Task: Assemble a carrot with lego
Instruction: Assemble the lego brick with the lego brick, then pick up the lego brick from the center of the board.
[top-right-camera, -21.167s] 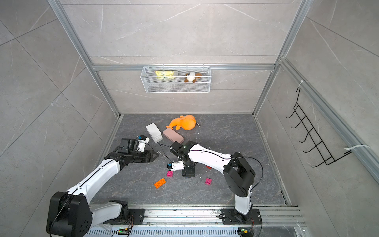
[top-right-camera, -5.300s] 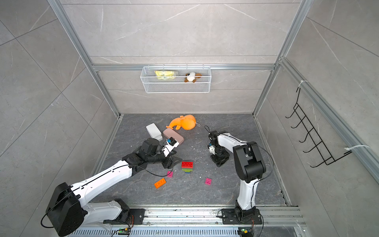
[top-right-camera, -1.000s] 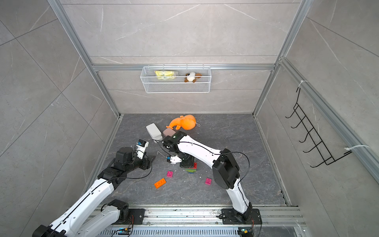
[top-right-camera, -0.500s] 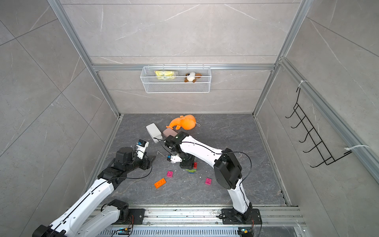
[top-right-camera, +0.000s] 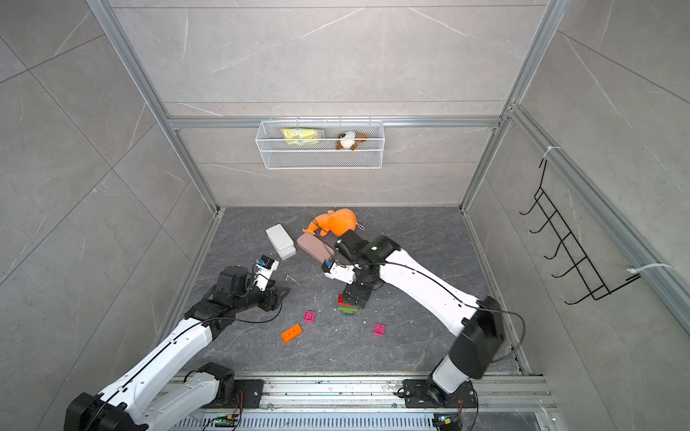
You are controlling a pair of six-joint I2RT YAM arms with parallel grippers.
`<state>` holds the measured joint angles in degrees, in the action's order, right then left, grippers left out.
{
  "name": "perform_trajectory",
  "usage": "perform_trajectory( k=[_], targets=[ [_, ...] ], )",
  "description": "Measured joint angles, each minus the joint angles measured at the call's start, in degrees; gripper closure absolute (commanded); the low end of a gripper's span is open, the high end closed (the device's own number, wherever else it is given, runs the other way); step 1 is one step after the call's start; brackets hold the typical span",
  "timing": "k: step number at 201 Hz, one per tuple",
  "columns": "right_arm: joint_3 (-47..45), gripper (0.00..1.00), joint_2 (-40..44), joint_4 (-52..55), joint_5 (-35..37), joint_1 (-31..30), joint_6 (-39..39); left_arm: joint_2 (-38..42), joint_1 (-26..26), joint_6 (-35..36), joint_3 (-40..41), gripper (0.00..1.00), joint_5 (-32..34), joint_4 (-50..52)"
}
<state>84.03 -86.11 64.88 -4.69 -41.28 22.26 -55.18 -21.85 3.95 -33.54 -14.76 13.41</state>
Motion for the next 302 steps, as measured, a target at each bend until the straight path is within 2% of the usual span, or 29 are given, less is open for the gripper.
perform_trajectory(
  k=[28,43,87,119,207,266,302],
  targets=[
    [-7.8,0.21,9.5,-6.8,-5.2,6.5,-5.7,-1.7,-3.5,4.3,-0.9,0.33,1.1,2.2],
    [-11.0,0.21,11.9,-9.7,-6.3,9.2,-8.9,-4.2,-5.4,6.3,-3.0,0.29,2.6,5.0],
    [-15.3,0.21,12.5,-14.5,-5.6,11.6,-13.8,-9.6,-16.9,11.1,-5.8,0.22,11.7,12.7],
    [-17.1,0.22,12.5,-16.9,-5.0,12.6,-14.9,-14.6,-20.3,13.7,-5.6,0.19,15.3,17.3],
    [-17.6,0.23,8.5,-18.5,-4.9,12.9,-15.5,-19.3,-22.3,14.6,-1.9,0.20,16.0,16.0],
    [-17.5,0.23,7.2,-18.5,-5.2,12.9,-16.2,-17.9,-22.3,14.6,-0.5,0.30,16.8,16.1],
    [-17.5,0.24,6.0,-18.9,-5.7,12.9,-16.3,-15.5,-22.0,14.8,0.6,0.45,16.1,16.3]
  ],
)
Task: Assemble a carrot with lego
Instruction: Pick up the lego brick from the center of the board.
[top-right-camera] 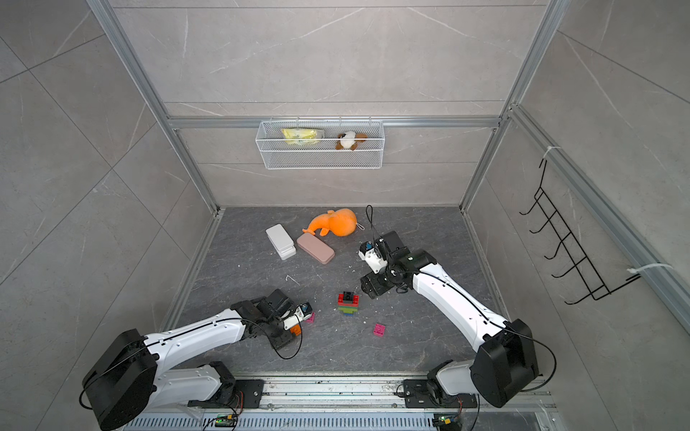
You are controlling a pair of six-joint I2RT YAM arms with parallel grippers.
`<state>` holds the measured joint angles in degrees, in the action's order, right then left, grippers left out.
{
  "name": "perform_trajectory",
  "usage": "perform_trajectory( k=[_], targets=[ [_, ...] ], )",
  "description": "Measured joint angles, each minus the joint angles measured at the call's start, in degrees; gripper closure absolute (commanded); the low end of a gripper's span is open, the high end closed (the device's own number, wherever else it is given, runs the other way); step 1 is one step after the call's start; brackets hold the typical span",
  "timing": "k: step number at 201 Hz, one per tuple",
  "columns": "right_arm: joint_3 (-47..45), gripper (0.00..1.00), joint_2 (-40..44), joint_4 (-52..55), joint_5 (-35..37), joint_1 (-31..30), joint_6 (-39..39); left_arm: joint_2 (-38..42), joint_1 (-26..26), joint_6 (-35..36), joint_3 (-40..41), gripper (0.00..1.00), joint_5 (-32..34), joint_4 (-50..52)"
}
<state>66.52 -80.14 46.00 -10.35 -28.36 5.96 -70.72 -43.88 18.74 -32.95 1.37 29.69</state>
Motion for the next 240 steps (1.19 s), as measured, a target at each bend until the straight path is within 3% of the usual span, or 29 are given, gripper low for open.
perform_trajectory(
  k=[39,78,124,164,240],
  targets=[
    [0.0,0.25,-1.0,-0.5,-0.7,0.0,0.0,-1.6,1.3,0.1,0.0,0.58,-0.7,-0.2],
    [0.0,0.25,-1.0,-0.9,-1.1,0.0,0.0,-4.7,2.4,0.2,-1.5,0.62,-1.9,-0.2],
    [0.0,0.25,-1.3,-0.9,-1.1,0.0,0.0,-5.9,3.2,0.1,-2.4,0.56,-3.0,-0.5],
    [0.0,0.26,-1.6,-0.9,-1.1,0.0,0.0,-5.9,3.8,0.1,-2.4,0.56,-3.0,-0.6],
    [0.0,0.26,-2.1,-0.9,-1.5,0.0,-0.2,-5.4,4.4,0.2,-2.4,0.74,-3.2,-0.7]
  ],
)
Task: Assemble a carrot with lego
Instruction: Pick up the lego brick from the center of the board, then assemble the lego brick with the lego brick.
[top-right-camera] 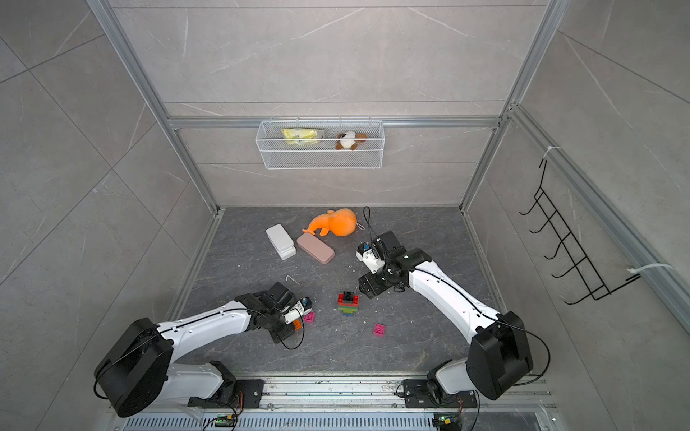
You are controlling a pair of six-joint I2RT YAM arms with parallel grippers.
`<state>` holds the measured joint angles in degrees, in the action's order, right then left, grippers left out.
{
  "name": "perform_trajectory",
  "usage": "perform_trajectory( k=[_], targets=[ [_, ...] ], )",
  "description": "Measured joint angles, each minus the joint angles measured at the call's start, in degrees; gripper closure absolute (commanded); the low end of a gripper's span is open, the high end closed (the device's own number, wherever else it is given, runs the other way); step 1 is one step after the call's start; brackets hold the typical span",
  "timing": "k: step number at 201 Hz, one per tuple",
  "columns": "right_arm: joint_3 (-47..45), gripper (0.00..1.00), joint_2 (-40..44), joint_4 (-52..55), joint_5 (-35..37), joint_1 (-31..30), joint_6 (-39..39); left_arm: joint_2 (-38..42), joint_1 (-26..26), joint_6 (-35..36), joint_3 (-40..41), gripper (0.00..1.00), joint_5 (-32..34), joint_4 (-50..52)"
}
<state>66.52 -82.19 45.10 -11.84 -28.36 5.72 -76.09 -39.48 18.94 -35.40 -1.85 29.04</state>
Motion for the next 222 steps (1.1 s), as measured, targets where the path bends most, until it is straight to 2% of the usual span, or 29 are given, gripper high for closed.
perform_trajectory(
  k=[50,100,130,157,193,222],
  targets=[
    [-1.9,0.25,2.3,-1.3,-1.3,1.4,-0.2,5.3,0.3,3.3,-1.7,0.79,1.3,1.5],
    [-2.6,0.26,4.8,-1.2,-7.4,6.5,-0.2,7.7,0.3,10.7,-16.0,0.86,-2.6,6.3],
    [-2.6,0.27,4.8,-1.3,-11.6,11.2,-0.2,1.9,-0.6,14.8,-27.8,0.89,-5.2,9.1],
    [-3.4,0.28,4.7,-1.1,-14.6,16.1,-0.7,-6.8,-3.9,18.6,-37.6,0.89,-6.4,12.7],
    [-4.6,0.30,4.6,-1.0,-17.3,22.2,-1.3,-16.1,-7.6,22.5,-47.1,0.89,-7.2,17.6],
    [-5.4,0.30,4.6,-1.0,-18.0,23.9,-1.7,-21.6,-9.5,24.6,-53.6,0.89,-7.4,20.7]
  ],
)
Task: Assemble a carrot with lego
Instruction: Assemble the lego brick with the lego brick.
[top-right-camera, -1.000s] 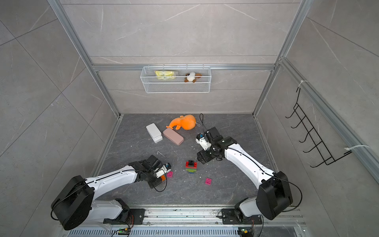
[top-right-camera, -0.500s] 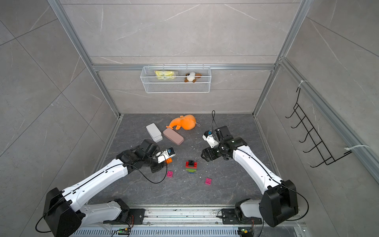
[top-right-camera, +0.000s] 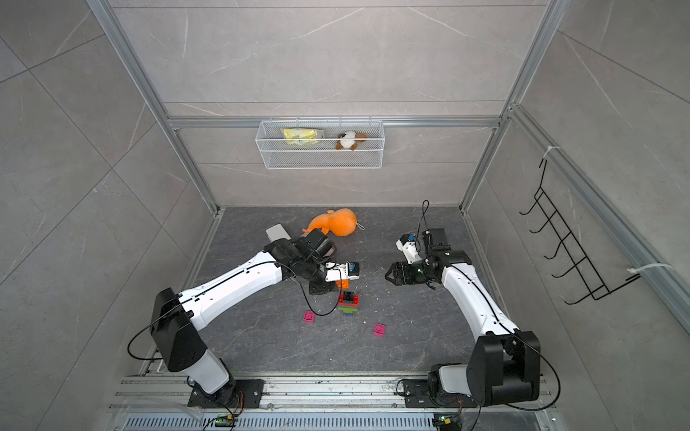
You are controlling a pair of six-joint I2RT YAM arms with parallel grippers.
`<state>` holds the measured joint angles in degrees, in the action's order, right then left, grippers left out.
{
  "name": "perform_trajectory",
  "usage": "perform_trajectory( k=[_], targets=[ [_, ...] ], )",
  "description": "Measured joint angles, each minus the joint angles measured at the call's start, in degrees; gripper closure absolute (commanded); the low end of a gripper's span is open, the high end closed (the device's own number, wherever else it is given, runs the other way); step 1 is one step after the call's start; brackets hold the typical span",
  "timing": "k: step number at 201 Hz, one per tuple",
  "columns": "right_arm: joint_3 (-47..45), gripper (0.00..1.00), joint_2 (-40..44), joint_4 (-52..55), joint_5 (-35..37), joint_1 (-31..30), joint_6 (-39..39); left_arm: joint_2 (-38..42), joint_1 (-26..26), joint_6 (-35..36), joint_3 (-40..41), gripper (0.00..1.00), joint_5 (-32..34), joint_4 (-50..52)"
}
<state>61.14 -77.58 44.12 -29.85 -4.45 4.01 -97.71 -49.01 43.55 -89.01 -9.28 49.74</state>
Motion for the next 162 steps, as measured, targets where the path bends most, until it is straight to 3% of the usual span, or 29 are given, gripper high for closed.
perform_trajectory(
  k=[64,162],
  targets=[
    [-0.8,0.30,0.5,0.0,0.3,0.0,0.0,-8.2,-2.8,1.0,-7.1,0.89,0.1,5.0],
    [-2.2,0.30,3.7,-0.1,1.4,0.0,-0.3,-9.2,-3.6,0.8,-8.0,0.88,0.3,7.9]
  ],
)
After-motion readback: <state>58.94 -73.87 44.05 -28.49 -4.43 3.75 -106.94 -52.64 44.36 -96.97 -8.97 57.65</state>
